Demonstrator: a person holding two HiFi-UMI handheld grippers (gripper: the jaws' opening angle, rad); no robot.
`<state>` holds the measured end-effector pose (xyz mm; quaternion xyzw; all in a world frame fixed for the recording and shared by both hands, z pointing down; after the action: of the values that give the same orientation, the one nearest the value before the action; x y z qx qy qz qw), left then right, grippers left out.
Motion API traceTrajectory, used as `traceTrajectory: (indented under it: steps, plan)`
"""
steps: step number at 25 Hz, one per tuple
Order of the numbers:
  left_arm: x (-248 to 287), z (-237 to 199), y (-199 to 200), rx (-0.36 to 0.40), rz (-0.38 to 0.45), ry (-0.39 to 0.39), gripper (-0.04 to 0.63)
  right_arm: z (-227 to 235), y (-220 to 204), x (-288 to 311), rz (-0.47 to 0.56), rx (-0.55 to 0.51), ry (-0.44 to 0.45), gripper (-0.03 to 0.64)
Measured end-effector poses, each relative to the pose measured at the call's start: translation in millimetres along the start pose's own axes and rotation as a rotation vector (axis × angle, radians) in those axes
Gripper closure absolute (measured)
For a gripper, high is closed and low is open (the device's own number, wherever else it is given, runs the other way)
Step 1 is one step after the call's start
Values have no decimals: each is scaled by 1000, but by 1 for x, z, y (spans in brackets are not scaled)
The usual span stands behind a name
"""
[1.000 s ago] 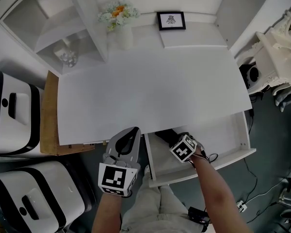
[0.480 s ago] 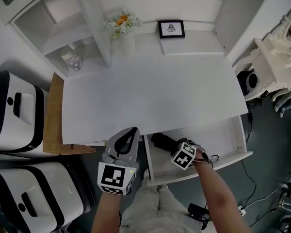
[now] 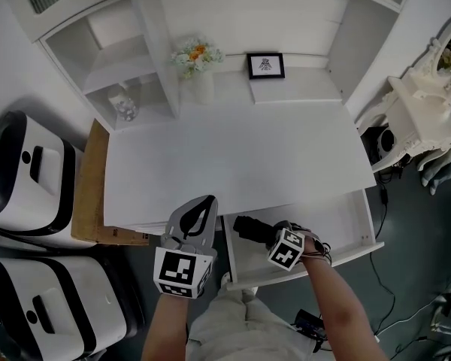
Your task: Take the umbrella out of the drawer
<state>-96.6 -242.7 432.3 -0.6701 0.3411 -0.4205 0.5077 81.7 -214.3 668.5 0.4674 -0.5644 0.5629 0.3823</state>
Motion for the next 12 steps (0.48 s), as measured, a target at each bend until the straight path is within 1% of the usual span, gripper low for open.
traceTrajectory:
  steps: [8,12]
  plan:
    - [-8,9,26,25,61,1,584,-3,7,-29,24,-32,-32,377]
    - [-10,14,37,38,90,-2,584,-1,10,-42,45,-44,-61,378]
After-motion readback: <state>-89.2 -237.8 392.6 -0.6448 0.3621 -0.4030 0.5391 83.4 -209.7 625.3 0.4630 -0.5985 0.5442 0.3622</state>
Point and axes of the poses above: the fingertips, and each gripper's own axes: x forward along the fingers, z to its right, y out of its top, the point moved 4 cm from there along -x, backward along the fingers, and after that the axes turned 8 degrees about -x, right-handed, at the moved point
